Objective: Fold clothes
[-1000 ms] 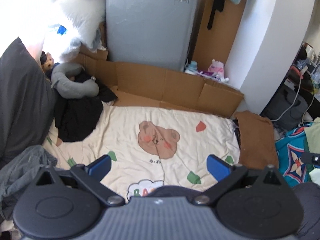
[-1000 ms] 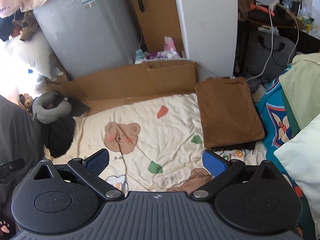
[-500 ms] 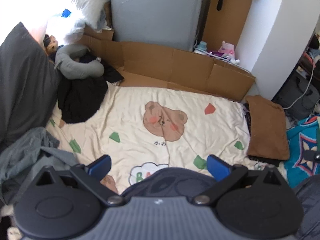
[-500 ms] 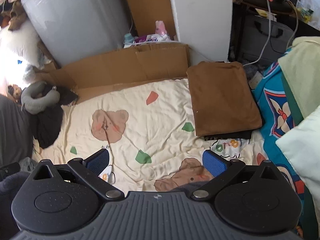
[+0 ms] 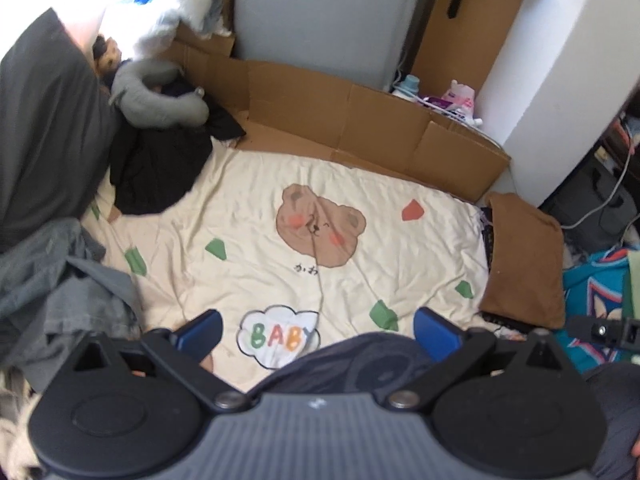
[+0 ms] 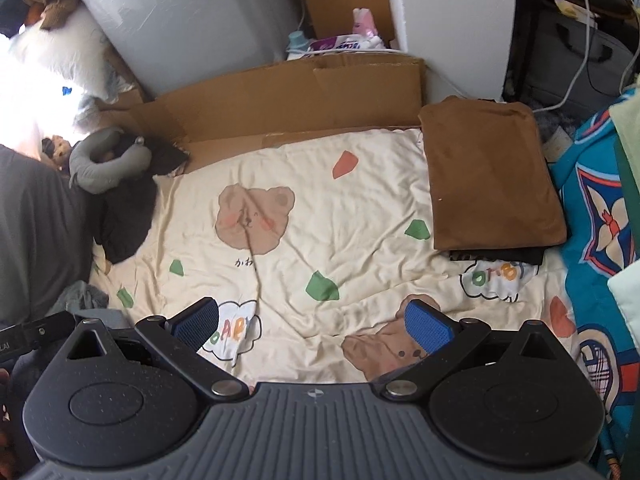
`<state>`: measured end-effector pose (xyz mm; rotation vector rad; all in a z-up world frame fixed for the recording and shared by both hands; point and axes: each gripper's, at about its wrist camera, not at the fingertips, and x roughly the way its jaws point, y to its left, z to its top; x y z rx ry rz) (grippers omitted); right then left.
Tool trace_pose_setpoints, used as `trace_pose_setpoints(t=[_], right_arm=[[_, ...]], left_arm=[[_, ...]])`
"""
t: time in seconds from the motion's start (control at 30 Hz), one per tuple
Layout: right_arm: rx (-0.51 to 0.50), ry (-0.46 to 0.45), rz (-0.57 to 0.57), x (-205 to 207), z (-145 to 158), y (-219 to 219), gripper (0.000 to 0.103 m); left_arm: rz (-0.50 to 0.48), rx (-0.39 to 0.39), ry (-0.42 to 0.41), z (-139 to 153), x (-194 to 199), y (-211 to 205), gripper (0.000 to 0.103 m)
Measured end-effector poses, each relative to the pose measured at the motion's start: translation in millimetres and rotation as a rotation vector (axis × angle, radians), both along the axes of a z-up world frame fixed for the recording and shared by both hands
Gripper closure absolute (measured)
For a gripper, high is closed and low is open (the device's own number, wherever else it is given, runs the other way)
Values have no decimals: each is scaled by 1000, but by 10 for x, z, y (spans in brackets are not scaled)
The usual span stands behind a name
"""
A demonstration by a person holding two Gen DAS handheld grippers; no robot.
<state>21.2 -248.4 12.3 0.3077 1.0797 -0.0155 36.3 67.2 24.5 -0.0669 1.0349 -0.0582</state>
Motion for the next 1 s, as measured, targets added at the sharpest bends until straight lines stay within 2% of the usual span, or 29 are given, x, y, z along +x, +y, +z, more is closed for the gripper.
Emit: trace_pose_setpoints(t=[0.1, 0.23, 0.47, 1.0], right_arm=[[-37, 8, 10, 8, 1, 41, 1], [-56, 19, 1, 17, -13, 21, 1], [-57, 32, 6, 29, -44, -2, 1], [-32, 32, -2, 40, -59, -20, 1]], left_arm=[[-7, 19, 3, 2, 14, -45, 0], [8, -18, 28, -27, 49, -9, 0], [4, 25, 7, -9, 30, -67, 0], [-6, 52, -6, 11, 26, -82, 0]])
